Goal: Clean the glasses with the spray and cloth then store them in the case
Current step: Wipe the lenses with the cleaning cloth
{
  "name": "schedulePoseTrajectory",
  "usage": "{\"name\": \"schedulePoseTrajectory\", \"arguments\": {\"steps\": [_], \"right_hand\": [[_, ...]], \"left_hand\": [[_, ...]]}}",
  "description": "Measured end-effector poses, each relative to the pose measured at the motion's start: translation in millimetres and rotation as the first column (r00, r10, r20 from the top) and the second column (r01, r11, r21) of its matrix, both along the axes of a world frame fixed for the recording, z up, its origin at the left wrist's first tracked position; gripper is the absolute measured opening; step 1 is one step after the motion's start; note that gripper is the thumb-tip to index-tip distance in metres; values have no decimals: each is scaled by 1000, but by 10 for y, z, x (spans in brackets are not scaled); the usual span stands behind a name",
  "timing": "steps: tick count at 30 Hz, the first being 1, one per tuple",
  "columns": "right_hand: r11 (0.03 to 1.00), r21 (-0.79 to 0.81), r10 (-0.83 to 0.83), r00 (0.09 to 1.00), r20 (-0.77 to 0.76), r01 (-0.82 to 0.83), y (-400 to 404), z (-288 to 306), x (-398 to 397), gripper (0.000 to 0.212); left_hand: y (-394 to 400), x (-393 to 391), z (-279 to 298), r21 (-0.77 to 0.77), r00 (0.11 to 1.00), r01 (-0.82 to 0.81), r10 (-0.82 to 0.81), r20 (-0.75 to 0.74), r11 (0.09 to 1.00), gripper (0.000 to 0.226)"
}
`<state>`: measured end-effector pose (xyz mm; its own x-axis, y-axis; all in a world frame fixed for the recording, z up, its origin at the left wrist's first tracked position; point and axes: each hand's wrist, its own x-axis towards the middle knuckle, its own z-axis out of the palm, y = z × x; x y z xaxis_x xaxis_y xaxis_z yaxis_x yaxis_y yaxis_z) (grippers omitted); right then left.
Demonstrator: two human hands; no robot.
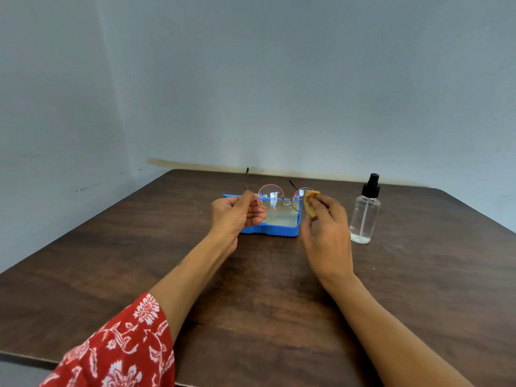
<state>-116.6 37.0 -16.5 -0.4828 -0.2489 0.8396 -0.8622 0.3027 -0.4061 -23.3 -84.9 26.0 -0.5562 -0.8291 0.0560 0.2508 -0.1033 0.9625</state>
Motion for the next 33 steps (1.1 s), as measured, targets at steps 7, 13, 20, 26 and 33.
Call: {"name": "schedulePoseTrajectory", "arguments": {"steps": [7, 13, 20, 26, 33], "right_hand": [[980, 177, 133, 960, -245, -90, -104, -18, 180, 38], [999, -20, 33, 999, 1, -33, -18, 10, 44, 40], [981, 165, 141, 962, -234, -104, -95, -15, 177, 38], [997, -9, 75, 995, -63, -76, -28, 16, 47, 41], [995, 65, 85, 987, -135, -77, -24, 23, 115, 45]], "left_hand": [[1, -2, -5, 2, 1000, 0, 0, -1, 1000, 18], [-17, 3, 13, 6, 1000, -8, 8, 0, 1000, 19], [7, 0, 0, 0, 1000, 1, -1, 15, 1000, 21], [-8, 10, 21, 6, 1000, 4, -4, 4, 1000, 19], [16, 1, 4, -2, 999, 7, -7, 31, 1000, 19]]}}
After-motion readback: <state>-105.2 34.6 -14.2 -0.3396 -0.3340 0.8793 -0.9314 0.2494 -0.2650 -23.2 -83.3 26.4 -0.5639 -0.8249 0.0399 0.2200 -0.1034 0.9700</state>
